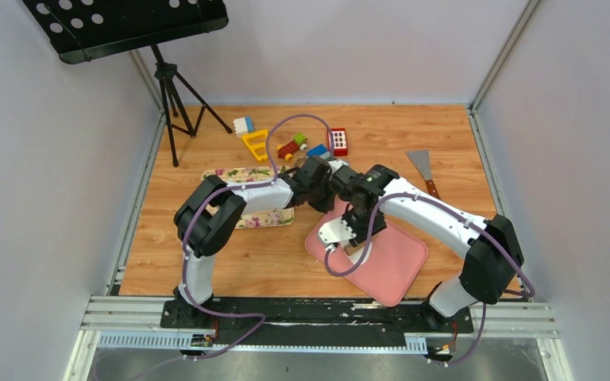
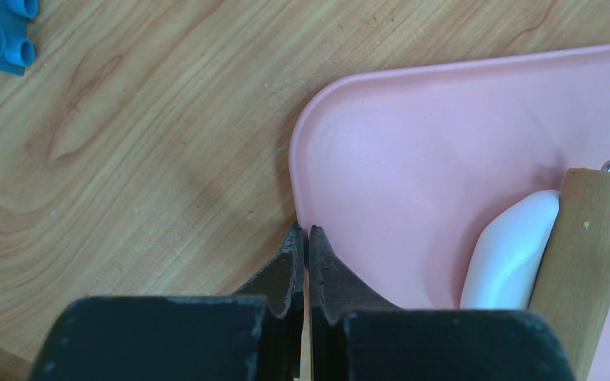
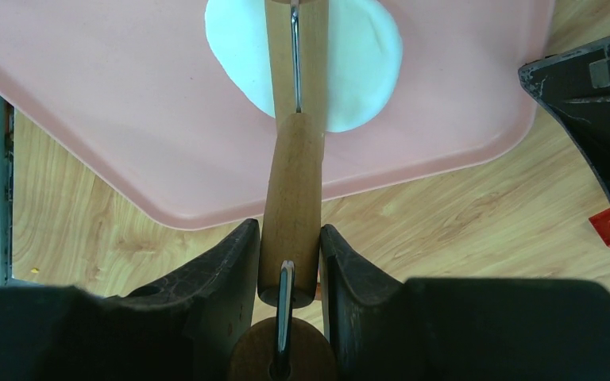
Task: Roll out the dumpling wrappers from the dough
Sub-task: Flatten out the dough on the work surface.
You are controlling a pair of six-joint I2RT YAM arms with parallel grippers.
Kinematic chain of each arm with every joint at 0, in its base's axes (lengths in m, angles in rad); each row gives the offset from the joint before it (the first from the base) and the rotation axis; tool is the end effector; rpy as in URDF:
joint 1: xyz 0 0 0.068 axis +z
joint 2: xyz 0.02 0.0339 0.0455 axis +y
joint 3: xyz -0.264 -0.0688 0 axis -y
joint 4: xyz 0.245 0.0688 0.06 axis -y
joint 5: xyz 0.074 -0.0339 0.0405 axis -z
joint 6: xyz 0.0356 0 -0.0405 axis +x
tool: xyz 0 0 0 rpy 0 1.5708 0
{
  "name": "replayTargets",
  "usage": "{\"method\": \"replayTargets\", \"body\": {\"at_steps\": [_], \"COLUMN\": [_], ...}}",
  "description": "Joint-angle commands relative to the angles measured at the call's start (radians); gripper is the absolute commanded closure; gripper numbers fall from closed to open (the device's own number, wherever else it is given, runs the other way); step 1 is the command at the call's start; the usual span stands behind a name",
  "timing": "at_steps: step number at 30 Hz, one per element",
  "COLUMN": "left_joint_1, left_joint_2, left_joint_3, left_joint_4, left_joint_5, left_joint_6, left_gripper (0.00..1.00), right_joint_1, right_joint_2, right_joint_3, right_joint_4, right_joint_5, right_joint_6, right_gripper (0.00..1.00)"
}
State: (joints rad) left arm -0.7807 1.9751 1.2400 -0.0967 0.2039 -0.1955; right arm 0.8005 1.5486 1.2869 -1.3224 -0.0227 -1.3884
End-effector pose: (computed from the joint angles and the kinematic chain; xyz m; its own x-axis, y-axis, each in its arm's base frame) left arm 0.2927 -0.3001 0.1559 -0.6678 0.3938 -0.6316 0.6691 0.6893 -0.2777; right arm 0.1839 0.1907 0.2624 0.5791 -0.8150 -0.0199 -0.8148 -0.5794 0.0172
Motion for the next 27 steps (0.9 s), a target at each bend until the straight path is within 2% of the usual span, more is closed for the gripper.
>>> {"method": "replayTargets", "body": {"at_steps": [1,12,27], "left_joint_1": [-0.022,-0.022,-0.022], "left_joint_2": [0.031,0.030,0.027], "left_joint_3": [0.011,0.010,0.009], "left_joint_4": [-0.059,-0.061,-0.062], "left_joint_5": [0.079,0.057,0.050], "left_joint_6": [0.016,0.014,0.013], "left_gripper": [1.00,1.00,1.00], "right_joint_1": [0.002,0.011,0.012], "right_joint_2": [0.047,-0.009,-0.033], "right_joint_3": [-0.085,-0.096,-0.092], "right_joint_4": [-0.009,-0.137,-0.178], "right_joint_5": [-0.054,-0.116,-0.115], "right_joint_6": [0.022,0.050,0.068], "right_gripper": [1.00,1.00,1.00]}}
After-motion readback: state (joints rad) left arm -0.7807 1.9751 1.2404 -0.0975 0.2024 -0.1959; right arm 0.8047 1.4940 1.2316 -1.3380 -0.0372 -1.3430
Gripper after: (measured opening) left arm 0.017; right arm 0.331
